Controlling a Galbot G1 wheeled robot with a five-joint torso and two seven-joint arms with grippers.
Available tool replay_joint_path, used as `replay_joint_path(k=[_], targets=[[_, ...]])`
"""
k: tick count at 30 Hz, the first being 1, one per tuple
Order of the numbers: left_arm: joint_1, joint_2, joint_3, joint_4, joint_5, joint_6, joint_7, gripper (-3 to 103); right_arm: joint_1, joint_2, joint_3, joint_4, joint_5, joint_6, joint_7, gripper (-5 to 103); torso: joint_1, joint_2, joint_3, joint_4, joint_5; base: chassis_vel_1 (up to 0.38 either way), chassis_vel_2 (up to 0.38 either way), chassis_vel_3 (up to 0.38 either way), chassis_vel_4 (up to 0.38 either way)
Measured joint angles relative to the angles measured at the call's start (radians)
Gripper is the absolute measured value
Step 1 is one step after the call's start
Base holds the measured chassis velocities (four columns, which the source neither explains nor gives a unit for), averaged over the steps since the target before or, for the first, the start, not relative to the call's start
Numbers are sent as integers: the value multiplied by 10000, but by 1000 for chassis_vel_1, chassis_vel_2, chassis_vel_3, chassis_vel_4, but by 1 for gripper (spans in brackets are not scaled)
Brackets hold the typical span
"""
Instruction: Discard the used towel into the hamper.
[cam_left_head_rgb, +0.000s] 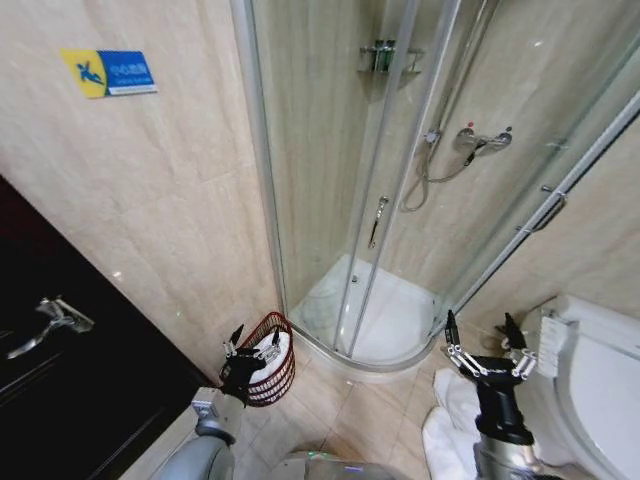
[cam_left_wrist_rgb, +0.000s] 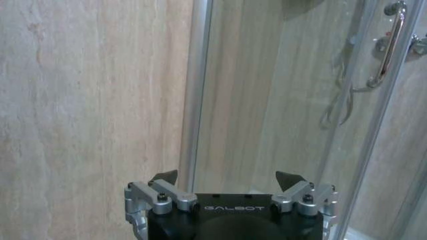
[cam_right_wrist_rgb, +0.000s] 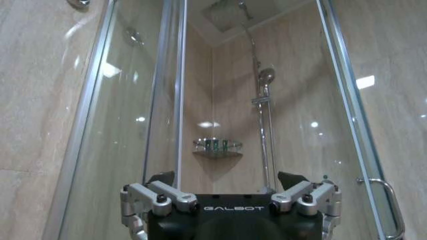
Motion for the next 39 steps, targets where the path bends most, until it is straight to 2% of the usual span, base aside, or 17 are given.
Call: replay_joint_path(k=[19, 39], targets=[[1, 0, 0, 0, 0, 0, 0, 99, 30, 8, 24, -95, 3, 25, -11, 100, 0, 0, 0, -2, 1, -15, -15, -16, -15], [0, 0, 0, 0, 0, 0, 0, 99, 17, 15, 183, -99, 191, 127, 20, 100, 1, 0, 0, -2, 1, -109, -107, -100, -107]])
